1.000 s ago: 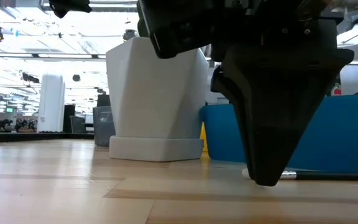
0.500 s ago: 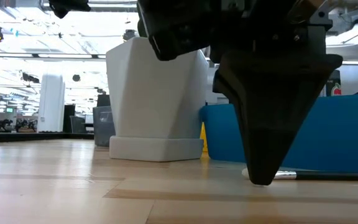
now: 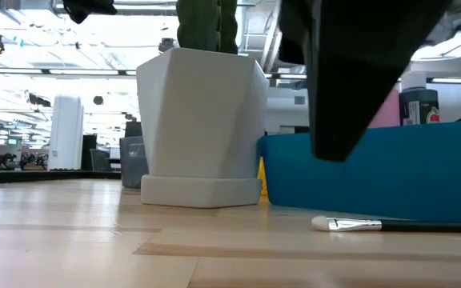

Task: Pick & Place Paint Supplies
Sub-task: Put the makeup brush into the black bin

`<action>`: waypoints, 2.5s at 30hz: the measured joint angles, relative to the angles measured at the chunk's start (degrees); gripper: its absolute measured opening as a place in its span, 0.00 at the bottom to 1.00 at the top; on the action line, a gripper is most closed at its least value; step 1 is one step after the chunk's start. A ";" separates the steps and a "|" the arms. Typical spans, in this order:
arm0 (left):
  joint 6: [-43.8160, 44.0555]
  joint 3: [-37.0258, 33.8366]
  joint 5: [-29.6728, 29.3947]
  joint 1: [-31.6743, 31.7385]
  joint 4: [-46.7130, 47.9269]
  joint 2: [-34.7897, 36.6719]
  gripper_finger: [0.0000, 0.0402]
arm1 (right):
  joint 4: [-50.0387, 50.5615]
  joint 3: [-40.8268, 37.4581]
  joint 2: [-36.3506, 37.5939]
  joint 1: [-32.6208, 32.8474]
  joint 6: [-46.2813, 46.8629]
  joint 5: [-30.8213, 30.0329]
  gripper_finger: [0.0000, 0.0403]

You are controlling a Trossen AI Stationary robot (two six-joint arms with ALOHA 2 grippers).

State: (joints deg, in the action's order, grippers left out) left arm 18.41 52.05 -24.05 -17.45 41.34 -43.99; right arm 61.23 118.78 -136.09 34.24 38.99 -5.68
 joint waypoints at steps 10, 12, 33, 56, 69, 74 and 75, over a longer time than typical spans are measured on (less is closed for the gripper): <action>-0.07 0.00 0.21 0.00 0.02 0.00 0.23 | 0.44 -0.02 0.39 3.15 4.56 -10.10 0.00; -0.11 0.00 0.35 0.00 0.02 0.00 0.23 | 0.50 -0.02 0.39 3.43 4.60 -10.07 0.01; -5.05 0.00 3.98 -0.02 0.21 0.00 0.23 | -3.28 -6.02 0.66 -0.17 -7.04 -3.18 0.20; -8.09 0.00 3.98 -0.02 0.18 0.02 0.23 | -0.08 -6.99 2.02 -1.44 -8.55 -7.73 0.20; -9.20 0.00 3.98 -0.02 0.20 0.02 0.23 | -2.81 -11.10 1.97 -1.76 -8.58 -6.25 0.20; -9.39 0.00 3.99 -0.02 0.20 0.02 0.23 | -0.66 -11.10 2.59 -1.78 -7.68 -6.52 0.20; -9.39 0.00 3.98 -0.02 0.17 0.02 0.23 | -0.59 -11.10 2.76 -1.77 -7.70 -6.60 0.20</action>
State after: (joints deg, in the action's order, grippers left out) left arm 9.02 52.05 -20.08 -17.47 41.51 -43.97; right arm 60.64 107.68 -133.34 32.47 31.29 -12.27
